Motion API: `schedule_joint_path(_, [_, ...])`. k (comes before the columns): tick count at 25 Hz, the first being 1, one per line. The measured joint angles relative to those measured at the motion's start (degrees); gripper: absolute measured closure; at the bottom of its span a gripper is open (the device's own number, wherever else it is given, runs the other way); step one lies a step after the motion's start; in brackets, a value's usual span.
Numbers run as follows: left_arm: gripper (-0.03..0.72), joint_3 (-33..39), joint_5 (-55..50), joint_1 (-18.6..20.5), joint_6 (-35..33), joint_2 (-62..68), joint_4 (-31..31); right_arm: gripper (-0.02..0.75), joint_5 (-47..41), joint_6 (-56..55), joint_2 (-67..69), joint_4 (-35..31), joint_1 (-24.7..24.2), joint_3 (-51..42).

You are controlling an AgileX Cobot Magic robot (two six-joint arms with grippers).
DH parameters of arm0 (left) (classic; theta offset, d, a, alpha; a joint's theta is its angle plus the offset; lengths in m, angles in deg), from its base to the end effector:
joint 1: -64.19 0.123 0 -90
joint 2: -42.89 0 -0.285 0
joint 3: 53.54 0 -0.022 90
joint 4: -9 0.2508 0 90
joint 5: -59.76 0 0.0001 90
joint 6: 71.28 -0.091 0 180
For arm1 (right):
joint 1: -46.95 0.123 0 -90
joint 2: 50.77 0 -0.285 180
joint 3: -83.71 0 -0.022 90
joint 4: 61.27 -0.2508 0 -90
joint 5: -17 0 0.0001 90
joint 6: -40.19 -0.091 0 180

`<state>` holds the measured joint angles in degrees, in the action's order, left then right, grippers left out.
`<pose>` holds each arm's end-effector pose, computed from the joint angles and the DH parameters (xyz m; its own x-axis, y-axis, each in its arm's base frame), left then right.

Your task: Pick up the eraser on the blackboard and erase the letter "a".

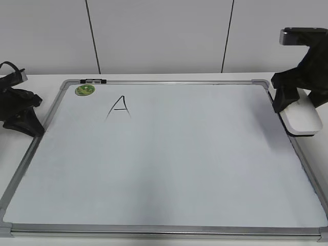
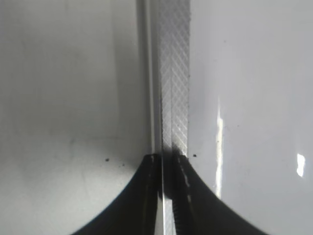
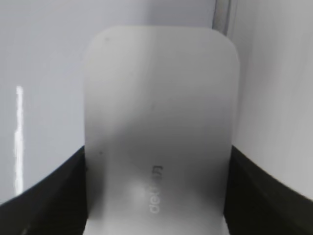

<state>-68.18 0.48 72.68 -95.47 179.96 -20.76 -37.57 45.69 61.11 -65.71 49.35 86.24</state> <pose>0.4359 0.0258 0.1189 -0.9954 -0.0228 -0.0926 0.0180 0.9084 -0.4177 0.3747 0.0215 0.2379 -0.9554 -0.0910 -0.2811 -0.1082 0.9931 0.0463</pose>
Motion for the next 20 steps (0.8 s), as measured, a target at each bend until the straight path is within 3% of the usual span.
schedule_joint_path(20, [0.633, 0.00, -0.12, 0.00, 0.00, 0.00, -0.10, 0.202, 5.70, -1.89, 14.91, 0.41, -0.09, 5.80])
